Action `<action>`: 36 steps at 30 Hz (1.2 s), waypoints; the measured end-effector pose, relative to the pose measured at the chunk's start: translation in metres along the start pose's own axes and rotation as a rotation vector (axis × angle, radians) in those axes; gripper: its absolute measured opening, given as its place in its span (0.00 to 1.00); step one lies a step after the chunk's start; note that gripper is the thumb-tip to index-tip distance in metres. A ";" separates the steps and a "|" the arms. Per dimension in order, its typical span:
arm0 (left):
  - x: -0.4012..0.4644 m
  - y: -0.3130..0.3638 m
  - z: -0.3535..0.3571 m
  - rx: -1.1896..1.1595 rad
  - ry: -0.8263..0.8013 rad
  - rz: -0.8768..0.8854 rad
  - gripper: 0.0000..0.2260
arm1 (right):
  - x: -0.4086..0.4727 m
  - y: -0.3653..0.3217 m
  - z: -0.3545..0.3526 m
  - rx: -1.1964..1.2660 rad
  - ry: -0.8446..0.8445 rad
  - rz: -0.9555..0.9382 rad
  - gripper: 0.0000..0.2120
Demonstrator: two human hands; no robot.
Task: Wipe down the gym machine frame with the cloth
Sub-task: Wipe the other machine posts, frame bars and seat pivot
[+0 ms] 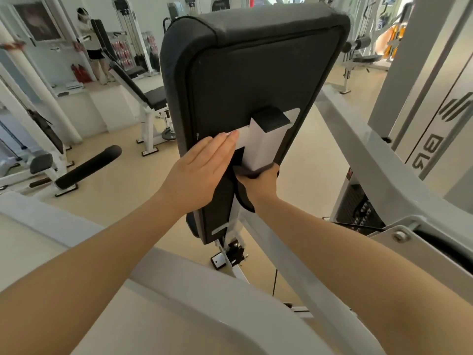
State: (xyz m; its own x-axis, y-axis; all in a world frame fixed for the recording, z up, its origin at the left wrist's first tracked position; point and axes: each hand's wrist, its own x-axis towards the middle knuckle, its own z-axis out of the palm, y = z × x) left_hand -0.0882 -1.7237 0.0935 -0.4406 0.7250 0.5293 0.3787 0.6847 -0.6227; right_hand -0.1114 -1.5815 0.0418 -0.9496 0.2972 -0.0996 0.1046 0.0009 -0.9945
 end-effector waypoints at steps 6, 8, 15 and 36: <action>0.002 -0.002 0.002 -0.054 0.041 -0.014 0.25 | -0.001 -0.051 -0.011 0.025 0.206 -0.442 0.32; 0.003 -0.001 0.002 -0.088 0.060 -0.037 0.24 | -0.001 -0.058 -0.013 0.021 0.222 -0.565 0.31; 0.002 -0.002 0.002 -0.101 0.083 -0.026 0.25 | -0.005 -0.025 -0.002 0.008 0.086 -0.326 0.40; -0.001 -0.006 -0.004 -0.185 0.048 0.007 0.27 | -0.027 -0.034 0.000 -0.010 0.168 -0.347 0.37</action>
State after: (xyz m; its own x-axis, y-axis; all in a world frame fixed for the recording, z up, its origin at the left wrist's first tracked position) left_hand -0.0864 -1.7284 0.0992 -0.4001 0.7296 0.5547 0.5271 0.6783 -0.5120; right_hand -0.0889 -1.5893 0.0784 -0.8676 0.4296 0.2505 -0.2112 0.1376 -0.9677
